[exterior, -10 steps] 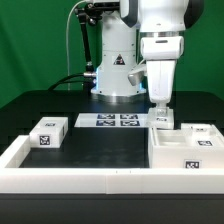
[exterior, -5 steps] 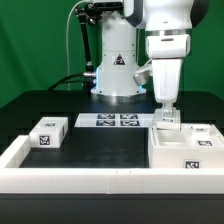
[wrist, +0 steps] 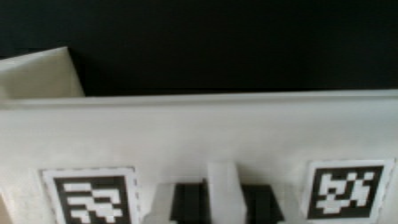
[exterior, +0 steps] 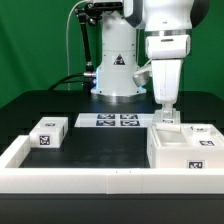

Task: Assemble cabinet

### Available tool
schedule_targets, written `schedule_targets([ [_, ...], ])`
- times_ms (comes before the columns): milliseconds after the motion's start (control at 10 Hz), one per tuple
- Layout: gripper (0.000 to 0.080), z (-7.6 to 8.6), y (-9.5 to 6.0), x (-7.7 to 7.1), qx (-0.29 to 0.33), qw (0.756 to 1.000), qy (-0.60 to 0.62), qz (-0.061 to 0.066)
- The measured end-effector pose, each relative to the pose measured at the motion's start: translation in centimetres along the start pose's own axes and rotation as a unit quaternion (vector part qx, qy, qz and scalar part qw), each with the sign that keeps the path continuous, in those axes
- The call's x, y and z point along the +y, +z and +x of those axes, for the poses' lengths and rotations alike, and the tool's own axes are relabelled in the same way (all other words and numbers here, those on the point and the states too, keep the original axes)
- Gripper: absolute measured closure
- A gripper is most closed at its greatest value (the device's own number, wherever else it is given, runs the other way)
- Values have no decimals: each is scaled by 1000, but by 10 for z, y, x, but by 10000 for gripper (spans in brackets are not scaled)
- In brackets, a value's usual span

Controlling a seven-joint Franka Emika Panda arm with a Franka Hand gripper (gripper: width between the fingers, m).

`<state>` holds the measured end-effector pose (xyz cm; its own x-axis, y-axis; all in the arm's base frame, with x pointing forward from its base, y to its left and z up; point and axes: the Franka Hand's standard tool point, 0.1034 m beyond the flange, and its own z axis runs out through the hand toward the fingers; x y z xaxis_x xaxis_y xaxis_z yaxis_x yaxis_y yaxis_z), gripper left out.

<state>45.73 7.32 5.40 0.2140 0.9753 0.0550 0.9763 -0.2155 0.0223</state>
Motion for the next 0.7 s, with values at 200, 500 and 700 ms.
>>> schedule_targets([
  [200, 729, 1, 1, 2, 0, 1000, -2, 0],
  [500, 729, 1, 1, 2, 2, 1000, -2, -2],
  [700, 729, 1, 1, 2, 2, 1000, -2, -2],
])
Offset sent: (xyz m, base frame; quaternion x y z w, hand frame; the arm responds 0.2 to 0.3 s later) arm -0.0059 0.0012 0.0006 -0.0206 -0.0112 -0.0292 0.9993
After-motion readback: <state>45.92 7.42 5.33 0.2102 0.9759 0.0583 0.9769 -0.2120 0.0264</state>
